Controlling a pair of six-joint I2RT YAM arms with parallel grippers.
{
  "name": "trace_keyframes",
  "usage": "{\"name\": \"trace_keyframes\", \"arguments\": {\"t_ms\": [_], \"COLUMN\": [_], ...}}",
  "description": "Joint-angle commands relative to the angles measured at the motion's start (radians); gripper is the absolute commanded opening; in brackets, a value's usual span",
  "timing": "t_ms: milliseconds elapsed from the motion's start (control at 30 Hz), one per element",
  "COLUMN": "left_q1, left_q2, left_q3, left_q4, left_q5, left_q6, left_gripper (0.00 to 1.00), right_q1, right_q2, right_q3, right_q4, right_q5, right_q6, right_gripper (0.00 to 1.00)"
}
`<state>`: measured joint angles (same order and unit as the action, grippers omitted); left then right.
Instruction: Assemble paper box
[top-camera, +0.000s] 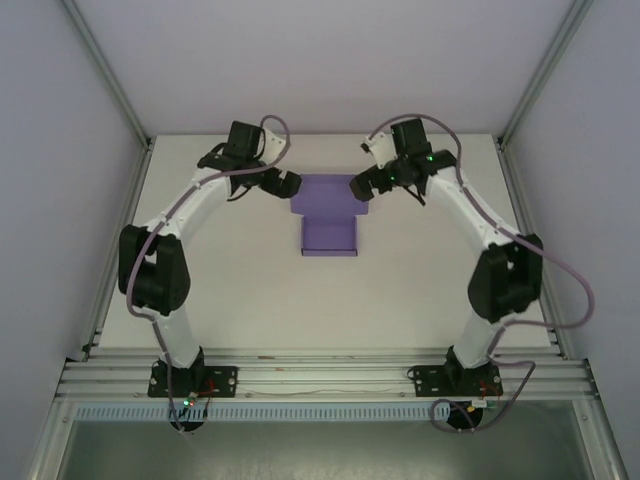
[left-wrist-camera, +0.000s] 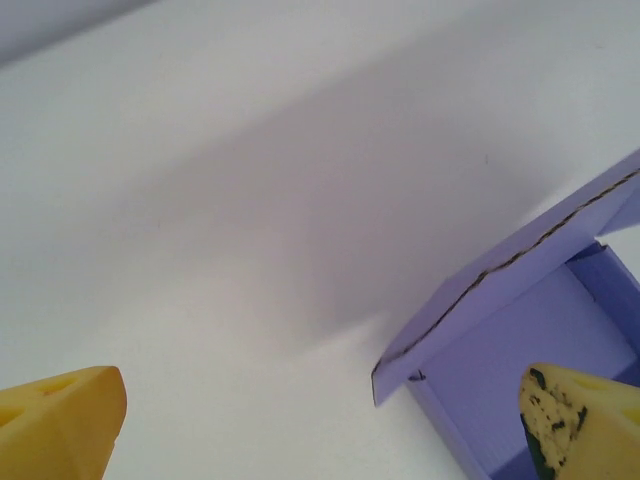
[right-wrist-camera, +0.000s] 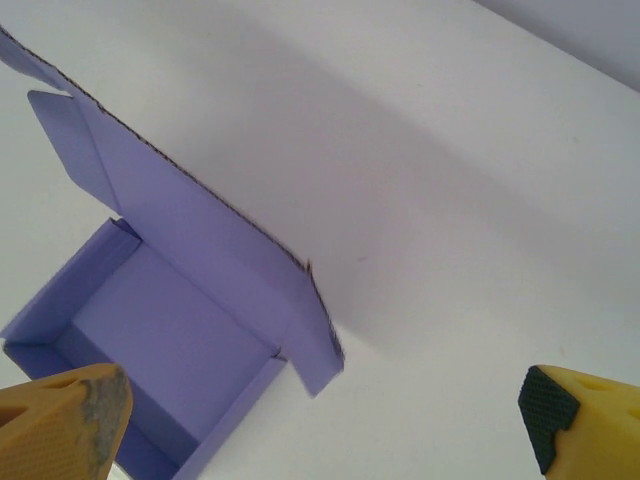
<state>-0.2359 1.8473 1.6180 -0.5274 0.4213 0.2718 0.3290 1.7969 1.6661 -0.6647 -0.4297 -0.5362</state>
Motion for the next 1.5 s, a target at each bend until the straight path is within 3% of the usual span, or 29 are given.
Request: {"name": "trace_keyframes", "arguments": {"t_ms": [0, 100, 200, 400, 567, 767, 900, 1067, 1200, 1333, 1467], "left_q1": [-0.017, -0.007, -0.005, -0.006, -0.006, -0.008, -0.010, -0.016, -0.023, -0.061, -0.094], "left_q2": [0.079, 0.141, 0.207, 0.297, 0.323, 0.309, 0.292, 0.213, 0.131, 0.072, 0.026], "left_q3": [0.076, 0.143, 0.234, 0.346, 0.378, 0.368, 0.361, 0.265, 0.166, 0.064, -0.030], "left_q4": [-0.112, -0.176, -0.253, -0.342, -0.376, -0.368, -0.329, -0.186, -0.056, 0.049, 0.151], "left_q5": [0.107, 0.174, 0.178, 0.178, 0.186, 0.209, 0.200, 0.133, 0.094, -0.089, -0.140], "left_q6": [0.251, 0.320, 0.339, 0.377, 0.383, 0.369, 0.298, 0.129, -0.085, -0.301, -0.466], "left_gripper": [1.00, 1.00, 0.92, 0.59, 0.29, 0.00, 0.00, 0.00, 0.00, 0.00, 0.00], "right_q1": [-0.005, -0.006, -0.007, -0.008, -0.009, -0.008, -0.007, 0.011, 0.048, 0.106, 0.153], "right_q2": [0.108, 0.199, 0.270, 0.365, 0.402, 0.411, 0.406, 0.327, 0.248, 0.172, 0.107], "right_q3": [0.150, 0.266, 0.357, 0.457, 0.492, 0.500, 0.508, 0.431, 0.341, 0.220, 0.086], "right_q4": [-0.269, -0.361, -0.421, -0.474, -0.493, -0.524, -0.526, -0.388, -0.220, -0.053, 0.107], "right_q5": [-0.088, -0.095, -0.096, -0.068, -0.055, -0.072, -0.069, 0.040, 0.186, 0.345, 0.387], "right_q6": [-0.240, -0.278, -0.287, -0.274, -0.262, -0.266, -0.227, -0.098, 0.133, 0.396, 0.609], "right_gripper": [0.97, 0.93, 0.83, 0.71, 0.39, 0.17, 0.05, 0.00, 0.00, 0.00, 0.00]}}
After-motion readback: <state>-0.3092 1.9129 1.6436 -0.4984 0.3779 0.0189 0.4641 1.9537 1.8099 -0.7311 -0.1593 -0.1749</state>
